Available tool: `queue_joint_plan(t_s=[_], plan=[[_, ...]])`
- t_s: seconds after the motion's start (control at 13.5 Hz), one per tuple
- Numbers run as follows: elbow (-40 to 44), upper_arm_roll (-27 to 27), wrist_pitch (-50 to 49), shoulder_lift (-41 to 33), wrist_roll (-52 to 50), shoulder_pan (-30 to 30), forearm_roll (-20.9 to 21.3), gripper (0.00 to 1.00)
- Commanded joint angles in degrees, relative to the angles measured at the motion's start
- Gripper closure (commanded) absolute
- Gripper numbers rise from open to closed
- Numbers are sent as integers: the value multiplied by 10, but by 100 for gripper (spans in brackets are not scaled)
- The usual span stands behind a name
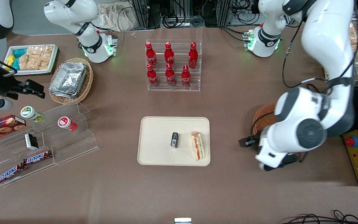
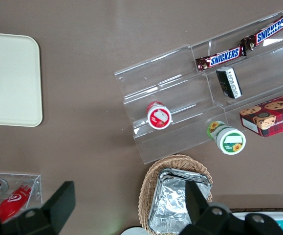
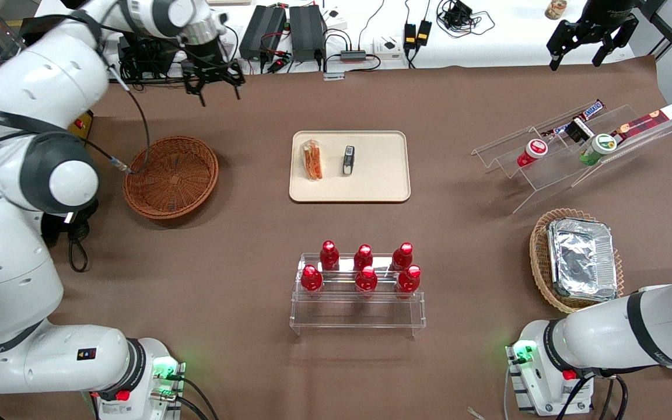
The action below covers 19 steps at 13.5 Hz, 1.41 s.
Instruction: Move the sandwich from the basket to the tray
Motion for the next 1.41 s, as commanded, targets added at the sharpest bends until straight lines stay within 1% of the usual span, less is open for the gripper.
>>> queue_joint_plan(t_s=[0.0,0.07,0.22,0.37,0.44,0.59,0.67,0.81,0.89,0.96,1.11,1.19,1.33], plan=[[-143,-5,7,-120,91,81,-16,0],[-172,-6,7,-147,141,106,-17,0],[-220,-5,11,-196,233,166,-40,0],[-253,-5,13,-232,294,198,-43,0],[-272,-3,22,-246,312,200,-43,0],[-311,9,49,-274,315,193,-43,0],[-325,30,58,-287,324,170,-43,0],[-353,133,79,-311,368,90,-48,0],[-377,165,98,-330,398,74,-67,0],[-408,170,118,-349,413,74,-75,0],[-458,170,161,-377,417,77,-74,0],[-467,170,173,-382,423,77,-74,0],[-434,167,163,-365,418,75,-75,0]])
